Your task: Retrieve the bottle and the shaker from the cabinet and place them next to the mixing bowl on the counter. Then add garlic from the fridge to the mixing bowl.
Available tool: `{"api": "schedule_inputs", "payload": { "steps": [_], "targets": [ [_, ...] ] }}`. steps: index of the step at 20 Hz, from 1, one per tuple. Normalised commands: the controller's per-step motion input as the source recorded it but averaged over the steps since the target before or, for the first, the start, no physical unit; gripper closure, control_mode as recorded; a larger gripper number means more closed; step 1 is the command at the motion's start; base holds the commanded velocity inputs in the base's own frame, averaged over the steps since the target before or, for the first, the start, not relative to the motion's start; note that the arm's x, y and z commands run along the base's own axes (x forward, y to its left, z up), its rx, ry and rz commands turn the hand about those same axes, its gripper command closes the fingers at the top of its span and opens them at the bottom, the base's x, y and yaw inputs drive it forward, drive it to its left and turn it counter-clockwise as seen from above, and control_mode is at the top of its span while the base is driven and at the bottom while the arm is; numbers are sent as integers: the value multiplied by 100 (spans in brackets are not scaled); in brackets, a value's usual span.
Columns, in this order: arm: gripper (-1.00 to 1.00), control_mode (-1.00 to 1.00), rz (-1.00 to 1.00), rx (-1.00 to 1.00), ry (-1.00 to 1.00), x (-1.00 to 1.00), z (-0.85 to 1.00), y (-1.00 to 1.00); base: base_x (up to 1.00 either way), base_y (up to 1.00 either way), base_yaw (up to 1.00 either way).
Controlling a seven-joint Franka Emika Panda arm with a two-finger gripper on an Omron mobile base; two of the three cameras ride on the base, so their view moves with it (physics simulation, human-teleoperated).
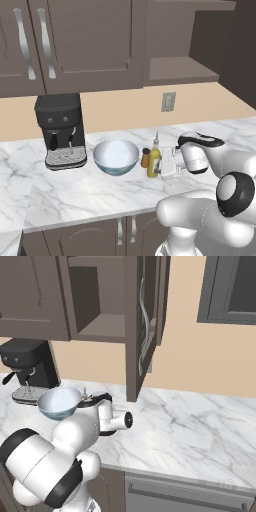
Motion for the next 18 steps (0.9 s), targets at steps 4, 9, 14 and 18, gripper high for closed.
{"api": "schedule_inputs", "payload": {
  "steps": [4, 9, 14, 18],
  "targets": [
    [100, -100, 0, 0, -2, 0, -4, 32, 0, 0, 0],
    [100, -100, 0, 0, -3, 6, -12, 33, 0, 0, 0],
    [100, -100, -2, 0, -1, 17, -28, 2, 0, 0, 0],
    [100, -100, -4, 0, -2, 16, -18, 0, 0, 0, 0]
  ]
}}
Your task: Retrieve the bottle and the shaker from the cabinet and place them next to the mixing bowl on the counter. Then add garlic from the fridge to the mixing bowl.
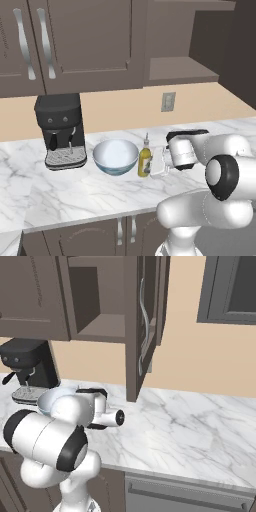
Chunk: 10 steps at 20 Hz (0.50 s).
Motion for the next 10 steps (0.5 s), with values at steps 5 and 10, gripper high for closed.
{"api": "schedule_inputs", "payload": {
  "steps": [5, 10],
  "targets": [
    [100, -100, -5, 0, -2, 7, -34, 0, 0, 0, 0],
    [100, -100, -4, 0, -2, 1, -45, 0, 0, 0, 0]
  ]
}}
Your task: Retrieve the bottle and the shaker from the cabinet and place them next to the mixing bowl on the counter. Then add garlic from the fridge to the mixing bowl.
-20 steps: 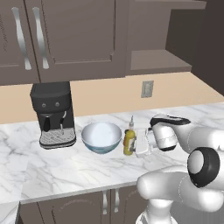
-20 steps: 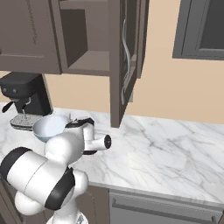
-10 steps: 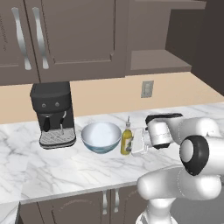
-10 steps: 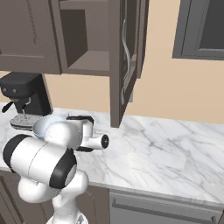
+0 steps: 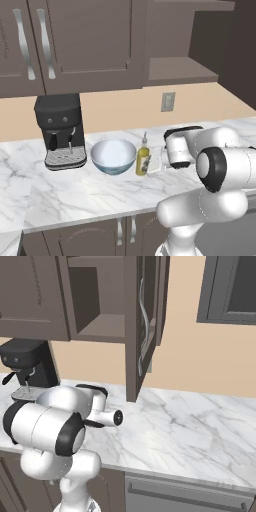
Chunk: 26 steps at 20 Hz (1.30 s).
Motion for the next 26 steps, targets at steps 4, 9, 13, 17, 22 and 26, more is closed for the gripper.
{"api": "schedule_inputs", "payload": {
  "steps": [4, 9, 13, 17, 22, 26],
  "targets": [
    [100, -100, -3, 0, 0, -10, -58, 0, 0, 0, 0],
    [100, -100, -3, 0, 0, -20, -45, -9, 0, 0, 0],
    [100, -100, 0, 0, 0, -25, -10, -33, 0, 0, 0],
    [100, -100, 1, 0, 0, -59, -22, -18, 0, 0, 0],
    [100, -100, 1, 0, 0, -26, -57, -4, 0, 0, 0],
    [100, -100, 0, -2, 0, 6, -58, 0, 0, 0, 0]
  ]
}}
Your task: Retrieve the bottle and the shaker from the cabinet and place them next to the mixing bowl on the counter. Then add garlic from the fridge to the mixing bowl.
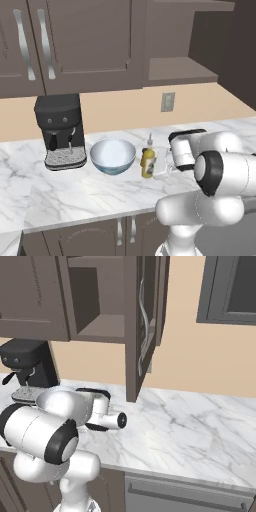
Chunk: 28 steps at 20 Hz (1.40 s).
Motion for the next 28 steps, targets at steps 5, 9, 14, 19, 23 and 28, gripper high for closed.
{"api": "schedule_inputs", "payload": {
  "steps": [5, 9, 14, 19, 23, 28],
  "targets": [
    [100, -100, 0, 0, 0, 0, -35, 0, 0, 0, 0],
    [100, -100, 0, 1, 0, -12, -6, 0, 0, 0, 0],
    [-100, -100, 0, 1, 0, -21, 0, 0, 0, 0, 0],
    [-100, -100, 0, 0, 0, -13, 0, 0, 0, 0, 0],
    [-100, -100, 0, 0, 0, -10, 0, 0, 0, 0, 0],
    [-100, -100, 0, 0, 0, -11, 0, 0, 0, 0, 0]
  ]
}}
